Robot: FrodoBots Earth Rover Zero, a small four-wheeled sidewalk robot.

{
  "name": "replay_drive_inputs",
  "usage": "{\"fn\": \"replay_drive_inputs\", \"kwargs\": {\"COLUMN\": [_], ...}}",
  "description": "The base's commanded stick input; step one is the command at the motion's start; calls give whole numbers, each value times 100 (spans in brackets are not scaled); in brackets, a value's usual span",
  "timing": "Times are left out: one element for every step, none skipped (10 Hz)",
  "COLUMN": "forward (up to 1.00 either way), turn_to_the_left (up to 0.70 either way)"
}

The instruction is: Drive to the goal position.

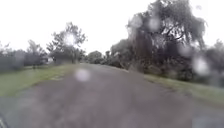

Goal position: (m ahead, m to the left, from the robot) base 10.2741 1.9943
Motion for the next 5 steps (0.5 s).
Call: {"fn": "replay_drive_inputs", "kwargs": {"forward": [100,100,100,100,100], "turn_to_the_left": [37,14,8,1,0]}}
